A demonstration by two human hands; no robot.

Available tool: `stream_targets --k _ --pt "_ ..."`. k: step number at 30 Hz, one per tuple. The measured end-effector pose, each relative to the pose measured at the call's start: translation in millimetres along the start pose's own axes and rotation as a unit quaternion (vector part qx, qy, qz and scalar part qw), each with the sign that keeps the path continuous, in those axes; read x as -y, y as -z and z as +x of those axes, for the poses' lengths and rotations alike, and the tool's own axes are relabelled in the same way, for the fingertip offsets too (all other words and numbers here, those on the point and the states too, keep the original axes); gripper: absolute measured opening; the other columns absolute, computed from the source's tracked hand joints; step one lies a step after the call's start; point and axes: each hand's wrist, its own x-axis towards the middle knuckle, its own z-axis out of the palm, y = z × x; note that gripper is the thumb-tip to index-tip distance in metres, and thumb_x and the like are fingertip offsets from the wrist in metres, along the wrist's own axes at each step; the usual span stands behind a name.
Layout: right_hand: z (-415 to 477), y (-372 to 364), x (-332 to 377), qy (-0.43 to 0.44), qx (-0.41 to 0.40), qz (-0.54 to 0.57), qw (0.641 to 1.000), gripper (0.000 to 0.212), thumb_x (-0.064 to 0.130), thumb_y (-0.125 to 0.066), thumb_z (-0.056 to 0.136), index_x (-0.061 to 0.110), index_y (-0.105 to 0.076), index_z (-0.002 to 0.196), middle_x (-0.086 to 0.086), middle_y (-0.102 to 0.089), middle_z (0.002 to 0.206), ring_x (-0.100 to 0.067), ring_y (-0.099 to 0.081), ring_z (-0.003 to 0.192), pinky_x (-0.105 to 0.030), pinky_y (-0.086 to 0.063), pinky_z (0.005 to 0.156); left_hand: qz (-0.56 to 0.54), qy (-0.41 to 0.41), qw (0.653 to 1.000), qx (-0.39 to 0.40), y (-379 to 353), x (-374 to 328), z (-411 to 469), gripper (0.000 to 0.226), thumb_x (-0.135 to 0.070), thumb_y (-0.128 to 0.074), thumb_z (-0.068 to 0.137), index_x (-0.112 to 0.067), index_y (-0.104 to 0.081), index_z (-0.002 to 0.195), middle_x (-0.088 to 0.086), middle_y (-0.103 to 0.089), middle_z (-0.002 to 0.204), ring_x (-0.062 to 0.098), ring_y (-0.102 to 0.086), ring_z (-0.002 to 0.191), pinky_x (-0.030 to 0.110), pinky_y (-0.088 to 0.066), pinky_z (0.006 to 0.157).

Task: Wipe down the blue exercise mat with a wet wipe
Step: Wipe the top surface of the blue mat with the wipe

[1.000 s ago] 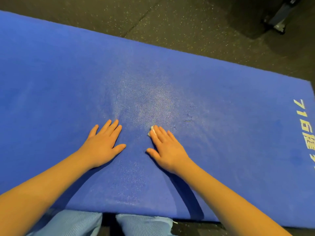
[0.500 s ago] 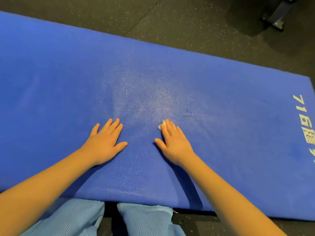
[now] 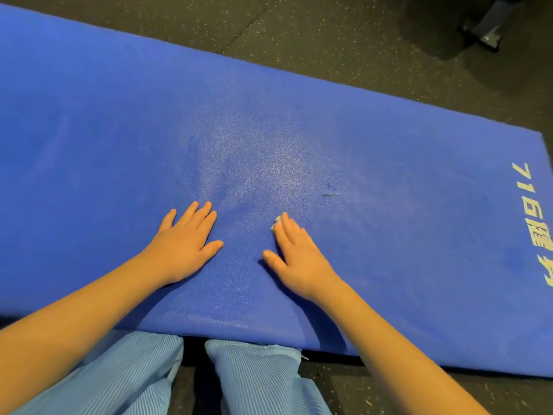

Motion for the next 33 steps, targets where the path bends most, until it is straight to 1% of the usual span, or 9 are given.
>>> stream_targets --k 2,4,10,12,15,19,22,28,33 --pt "-27 -7 11 0.086 0.017 0.014 0.996 0.092 0.075 -0.011 0.085 0.014 -0.007 0.154 0.0 0.006 0.161 -0.013 0.006 0.148 -0.025 0.009 0.117 0.0 -0.01 1.0 -0.003 -2 0 -3 0.07 -0.053 -0.021 0.1 -0.017 0.005 0.154 -0.002 0.017 0.16 0.014 0.016 0.147 0.042 0.007 0.119" --pt "-59 -11 8 0.145 0.037 0.01 0.989 0.089 0.074 -0.007 0.084 0.018 -0.007 0.154 0.006 0.005 0.16 -0.004 0.009 0.146 -0.021 0.011 0.116 0.0 -0.019 1.0 -0.007 -4 0 -6 0.07 -0.054 -0.021 0.1 -0.018 0.005 0.154 -0.004 0.017 0.16 0.013 0.017 0.146 0.041 0.008 0.119" --pt "-46 -2 -6 0.12 0.017 -0.033 0.992 0.096 0.075 0.011 0.079 0.019 -0.008 0.154 0.01 0.008 0.157 -0.003 0.012 0.144 -0.02 0.012 0.115 -0.005 -0.023 1.0 -0.017 -7 1 -6 0.075 -0.062 -0.007 0.093 -0.02 0.002 0.154 -0.005 0.015 0.16 0.011 0.015 0.146 0.04 0.009 0.119" --pt "-38 -5 11 0.154 0.041 -0.003 0.987 0.085 0.069 0.0 0.088 0.017 -0.01 0.154 0.007 0.004 0.159 -0.006 0.007 0.146 -0.017 0.014 0.113 -0.001 -0.022 1.0 -0.019 -9 0 -6 0.069 -0.057 -0.016 0.099 -0.019 0.002 0.154 -0.005 0.015 0.16 0.011 0.015 0.146 0.04 0.008 0.119" --pt "-69 -5 10 0.211 0.083 0.026 0.974 0.063 0.052 -0.015 0.099 0.021 -0.011 0.154 0.01 -0.001 0.161 -0.005 0.005 0.147 -0.025 0.006 0.119 0.004 -0.023 0.999 -0.022 -7 1 -8 0.073 -0.062 -0.01 0.095 -0.02 0.003 0.154 -0.005 0.016 0.159 0.011 0.016 0.146 0.04 0.008 0.119" --pt "-109 3 -31 0.199 0.075 0.011 0.977 0.057 0.05 -0.009 0.101 0.027 -0.007 0.153 0.017 0.002 0.16 -0.004 0.005 0.147 -0.032 -0.001 0.12 -0.007 -0.023 0.999 -0.026 -7 0 -9 0.068 -0.054 -0.019 0.1 -0.02 0.003 0.154 -0.005 0.014 0.16 0.011 0.015 0.146 0.04 0.008 0.119" --pt "-93 -2 -19 0.19 0.074 0.012 0.979 0.061 0.054 -0.004 0.097 0.027 -0.005 0.153 0.016 0.003 0.16 -0.002 0.007 0.146 -0.033 -0.002 0.12 -0.007 -0.024 0.999 -0.033 -8 0 -9 0.067 -0.053 -0.02 0.1 -0.02 0.002 0.154 -0.005 0.013 0.16 0.011 0.014 0.147 0.04 0.008 0.119" --pt "-113 -8 -6 0.214 0.066 0.047 0.973 0.053 0.038 -0.022 0.103 0.024 -0.011 0.154 0.015 -0.003 0.161 -0.005 0.001 0.147 -0.024 0.002 0.119 -0.005 -0.023 0.999 -0.036 -7 0 -10 0.067 -0.052 -0.021 0.1 -0.02 0.002 0.154 -0.005 0.013 0.16 0.011 0.013 0.147 0.039 0.007 0.119" --pt "-117 -15 -33 0.131 -0.007 0.018 0.991 0.061 0.055 -0.003 0.098 0.027 -0.011 0.152 0.015 -0.003 0.16 -0.002 0.004 0.146 -0.032 -0.004 0.118 -0.001 -0.022 0.999 -0.037 -7 0 -11 0.066 -0.052 -0.02 0.1 -0.02 0.001 0.154 -0.005 0.012 0.161 0.011 0.012 0.147 0.04 0.006 0.12"
